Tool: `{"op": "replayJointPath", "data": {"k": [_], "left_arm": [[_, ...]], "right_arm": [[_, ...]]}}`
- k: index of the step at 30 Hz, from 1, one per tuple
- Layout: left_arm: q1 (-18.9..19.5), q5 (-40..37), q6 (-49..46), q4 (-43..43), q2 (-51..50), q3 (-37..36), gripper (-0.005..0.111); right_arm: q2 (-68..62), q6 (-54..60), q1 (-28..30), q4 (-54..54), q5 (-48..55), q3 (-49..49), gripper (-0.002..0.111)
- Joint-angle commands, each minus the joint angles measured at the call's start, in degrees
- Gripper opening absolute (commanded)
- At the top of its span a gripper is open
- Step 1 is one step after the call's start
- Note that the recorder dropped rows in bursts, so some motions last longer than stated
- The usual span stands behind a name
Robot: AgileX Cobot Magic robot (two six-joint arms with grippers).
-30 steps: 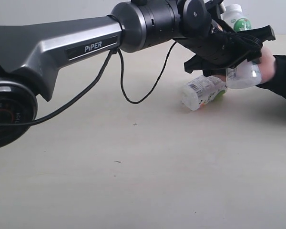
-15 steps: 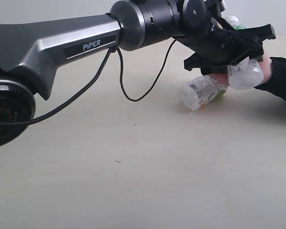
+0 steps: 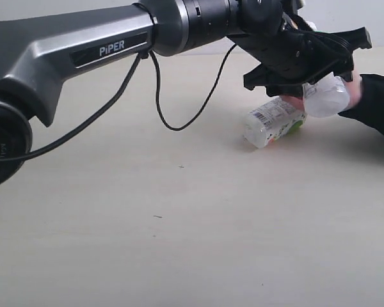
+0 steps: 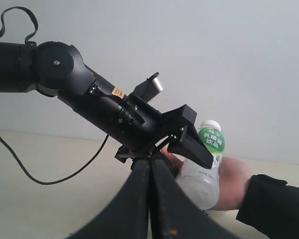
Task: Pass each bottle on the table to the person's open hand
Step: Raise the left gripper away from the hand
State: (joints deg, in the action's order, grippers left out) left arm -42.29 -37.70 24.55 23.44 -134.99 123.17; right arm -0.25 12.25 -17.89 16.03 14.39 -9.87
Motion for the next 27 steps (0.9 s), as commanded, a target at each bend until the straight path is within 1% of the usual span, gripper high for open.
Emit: {"op": "replayJointPath", "data": {"k": [1,10,13,15,17,21,22,24,27], "left_arm": [[1.1,-1.7,-0.3,-0.7,2.4,0.5,0.07],[2.5,-5.3,-0.6,-2.5,5.7,0.5,0.07],[2.5,-5.3,-3.0,-3.0,6.5,0.5,0.068],[2.5,-5.6,-3.1,-3.2,7.3,0.5,0.058],[2.5,-6.2,-3.1,-3.5,8.4,0.5,0.043],[2.7,-6.6,-6.8,-3.6,10.9,0.5,0.005],[2.7,-7.2,-10.3,-3.7,11.9,0.5,0.0],[2.7,-8.4,-16.7,-3.8,13.6,0.5,0.0],[2.7,-10.6,-18.7,-3.9,16.1,0.5,0.0]], "right_arm": [[0.2,0.0,-0.2,0.1,-0.3,0.2,0.0],[0.2,0.0,-0.2,0.1,-0.3,0.2,0.0],[0.2,0.0,-0.2,0.1,-0.3,0.2,0.0],[0.2,0.0,-0.2,0.1,-0.3,0.2,0.0],[0.2,0.0,-0.2,0.1,-0.3,0.2,0.0],[0.2,0.0,-0.2,0.1,-0.3,0.2,0.0],[0.2,0.0,-0.2,0.1,-0.3,0.2,0.0],[0.2,0.0,-0.2,0.1,-0.3,0.2,0.0],[0.2,0.0,-0.2,0.1,-0.3,0.2,0.0]]}}
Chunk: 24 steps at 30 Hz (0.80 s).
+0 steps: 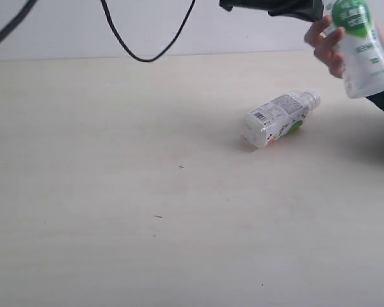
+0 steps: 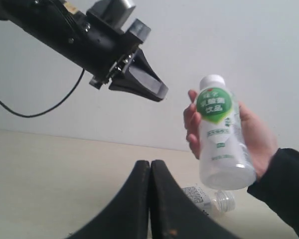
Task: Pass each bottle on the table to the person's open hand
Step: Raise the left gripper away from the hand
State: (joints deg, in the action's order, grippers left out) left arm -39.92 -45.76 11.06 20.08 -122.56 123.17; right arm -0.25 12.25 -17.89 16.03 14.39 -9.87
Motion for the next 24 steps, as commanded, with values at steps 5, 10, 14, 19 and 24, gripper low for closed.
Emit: {"op": "replayJointPath", "data": {"k": [5,10,14,19,24], "left_arm": [[-1.9,-7.0,-13.9,-1.5,6.9,-0.7,0.0],[-4.2,-1.5,-18.1,-1.6,11.9,-9.0,0.0],[-5.7,9.5,-21.1,-1.6,18.1,-22.1,0.0],[-7.3,29.7,-23.7,-1.5,29.4,-44.8,0.0],[-7.4,51.7,-24.5,-1.5,42.7,-67.3,0.0]], "right_arm": [[0.2,0.0,-0.2,0.1,-0.3,0.2,0.0],[0.2,0.0,-0.2,0.1,-0.3,0.2,0.0],[0.2,0.0,-0.2,0.1,-0.3,0.2,0.0],[0.2,0.0,-0.2,0.1,-0.3,0.2,0.0],[0.2,0.0,-0.2,0.1,-0.3,0.2,0.0]]}}
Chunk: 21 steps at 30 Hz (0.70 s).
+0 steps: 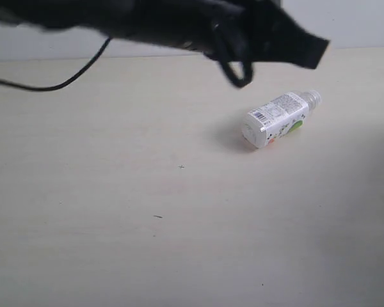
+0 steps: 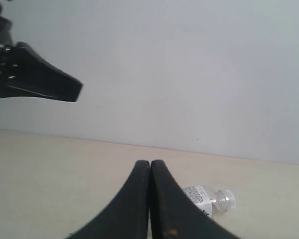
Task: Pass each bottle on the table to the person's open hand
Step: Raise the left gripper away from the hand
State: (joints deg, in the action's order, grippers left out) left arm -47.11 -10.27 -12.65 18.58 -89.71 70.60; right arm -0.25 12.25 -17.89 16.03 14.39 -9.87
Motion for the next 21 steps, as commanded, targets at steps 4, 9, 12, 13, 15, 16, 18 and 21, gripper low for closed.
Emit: {"op": "replayJointPath", "data": {"k": [4,9,12,13,15,16,18,21], "left_arm": [[-0.3,29.3,-0.5,-0.5,20.3,-30.3,0.0],[-0.3,39.6,-0.1,-0.5,30.4,-45.0,0.0],[-0.3,39.6,0.0,0.0,36.3,-50.2,0.0],[-0.3,39.3,0.0,0.0,37.7,-51.3,0.0],[-0.3,39.1,0.0,0.0,41.1,-54.4,0.0],[-0.3,39.1,0.0,0.0,42.6,-55.7,0.0],[-0.3,39.1,0.0,0.0,45.2,-59.3,0.0],[-0.3,40.3,-0.2,0.0,47.9,-64.5,0.0]], "right_arm": [[0.2,0.0,-0.2,0.1,-0.3,0.2,0.0],[0.2,0.0,-0.2,0.1,-0.3,0.2,0.0],[0.2,0.0,-0.2,0.1,-0.3,0.2,0.0],[0.2,0.0,-0.2,0.1,-0.3,0.2,0.0],[0.2,0.0,-0.2,0.1,-0.3,0.2,0.0],[0.2,0.0,-0.2,0.1,-0.3,0.2,0.0],[0.2,0.0,-0.2,0.1,-0.3,0.2,0.0],[0.2,0.0,-0.2,0.1,-0.3,0.2,0.0]]}}
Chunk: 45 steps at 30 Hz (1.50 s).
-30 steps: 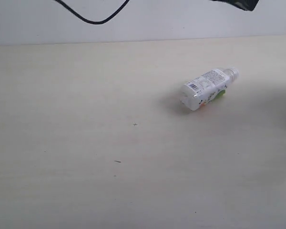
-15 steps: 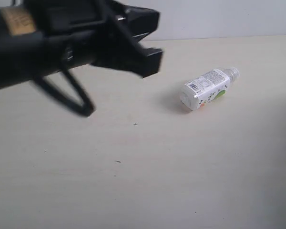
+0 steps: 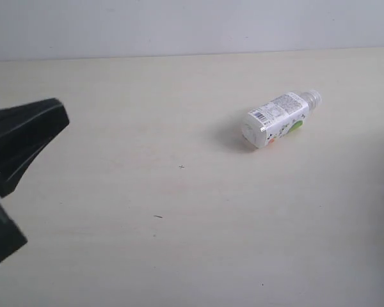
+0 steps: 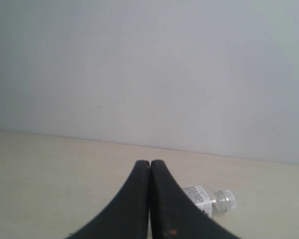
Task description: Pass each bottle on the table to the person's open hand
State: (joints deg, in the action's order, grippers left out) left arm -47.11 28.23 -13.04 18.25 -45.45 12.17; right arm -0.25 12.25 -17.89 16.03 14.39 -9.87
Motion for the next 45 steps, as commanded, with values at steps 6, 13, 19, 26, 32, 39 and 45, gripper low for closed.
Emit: {"op": "replayJointPath", "data": {"k": [6,13,19,26,32,39,45], "left_arm": [[-0.3,3.5,0.2,0.4,6.3,-12.2,0.0],[-0.1,-6.4,-0.2,4.0,6.1,-12.2,0.0],[-0.1,-6.9,-0.2,3.5,6.1,-12.2,0.0],[-0.1,-6.5,-0.8,3.1,6.1,-12.2,0.0],[-0.1,-0.7,-0.6,3.1,6.1,-12.2,0.0],[-0.1,-0.3,-3.8,3.1,6.1,-12.2,0.0],[-0.1,-0.5,-3.8,3.0,6.1,-12.2,0.0]], "right_arm": [[0.2,0.0,-0.2,0.1,-0.3,0.2,0.0],[0.2,0.0,-0.2,0.1,-0.3,0.2,0.0],[0.2,0.0,-0.2,0.1,-0.3,0.2,0.0],[0.2,0.0,-0.2,0.1,-0.3,0.2,0.0],[0.2,0.0,-0.2,0.1,-0.3,0.2,0.0],[0.2,0.0,-0.2,0.1,-0.3,0.2,0.0],[0.2,0.0,-0.2,0.1,-0.3,0.2,0.0]]}}
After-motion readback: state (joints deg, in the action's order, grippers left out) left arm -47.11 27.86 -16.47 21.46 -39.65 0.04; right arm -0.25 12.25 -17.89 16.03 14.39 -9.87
